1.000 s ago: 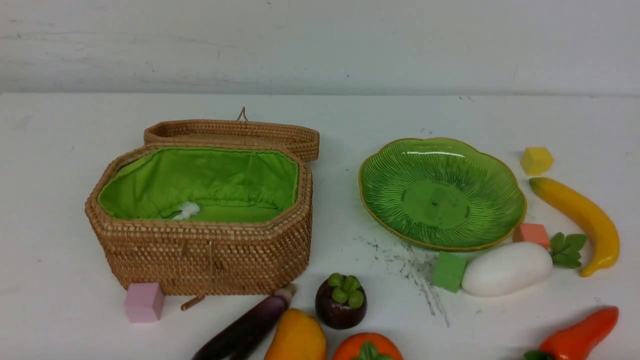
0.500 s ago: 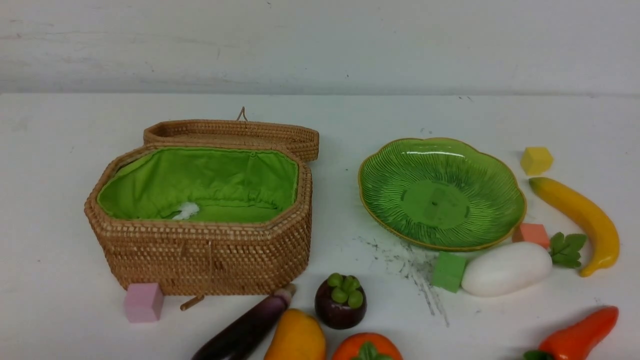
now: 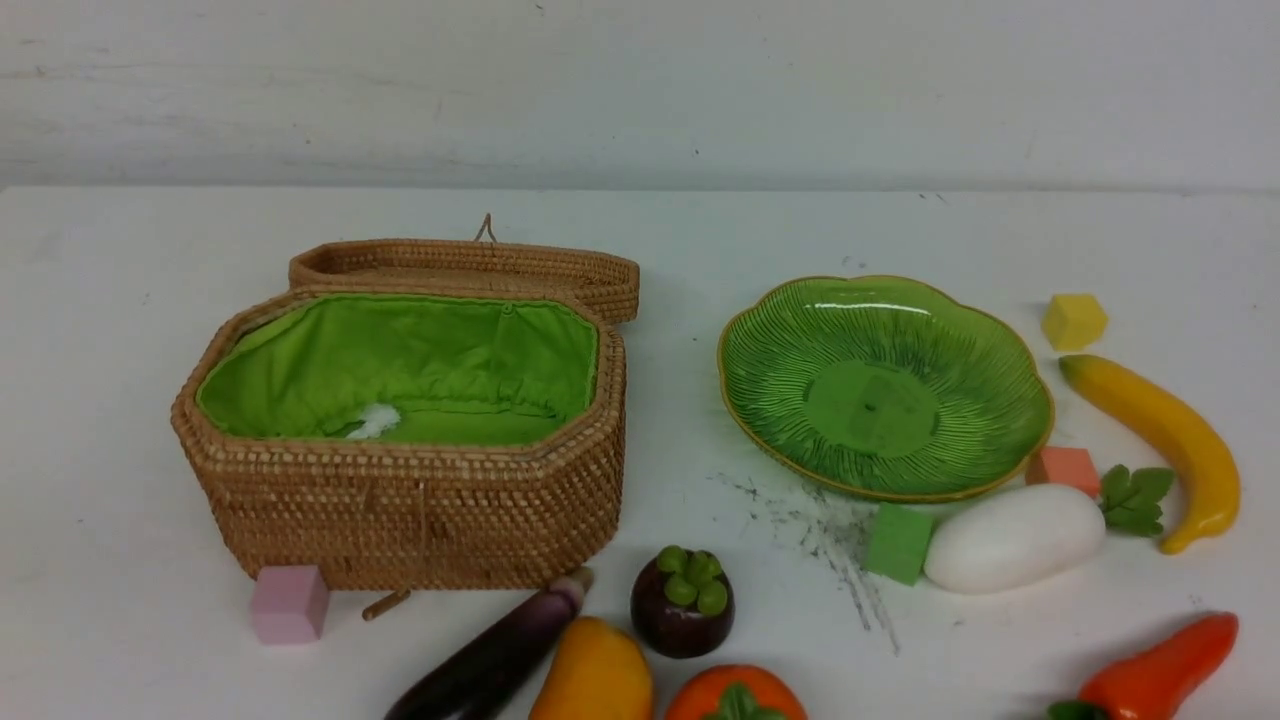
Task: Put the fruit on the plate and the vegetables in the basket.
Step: Use the left arm to grab an eggplant and put it into the left basket, then grab the mango with your left arm and place it on the right plate
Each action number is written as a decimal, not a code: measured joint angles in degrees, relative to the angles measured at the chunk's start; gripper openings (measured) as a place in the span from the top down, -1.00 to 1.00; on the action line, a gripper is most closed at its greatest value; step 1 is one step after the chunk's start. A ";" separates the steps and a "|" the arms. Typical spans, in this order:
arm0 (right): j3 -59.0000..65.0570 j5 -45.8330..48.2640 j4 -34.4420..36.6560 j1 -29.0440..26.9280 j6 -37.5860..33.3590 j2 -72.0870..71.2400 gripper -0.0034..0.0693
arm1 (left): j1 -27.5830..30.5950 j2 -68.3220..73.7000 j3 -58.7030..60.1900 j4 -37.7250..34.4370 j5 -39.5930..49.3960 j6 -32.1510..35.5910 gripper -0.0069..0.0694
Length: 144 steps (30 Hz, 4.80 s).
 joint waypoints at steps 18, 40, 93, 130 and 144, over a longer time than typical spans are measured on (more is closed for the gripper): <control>0.00 0.00 0.00 0.00 0.00 0.00 0.25 | -12.89 45.82 -11.88 0.49 31.15 17.04 0.17; 0.00 0.00 0.00 0.00 0.00 0.00 0.25 | -31.20 85.16 -22.24 8.60 28.23 20.31 -0.54; 0.00 0.00 0.00 0.00 0.00 0.00 0.25 | -22.57 66.16 -39.50 11.63 39.64 33.23 -0.92; 0.00 0.00 0.00 0.00 0.00 0.00 0.25 | -32.73 76.50 -19.68 -13.58 26.94 6.25 -0.79; 0.00 0.00 0.00 0.00 0.00 0.00 0.25 | -32.67 84.75 -19.68 -15.13 23.61 7.16 -0.62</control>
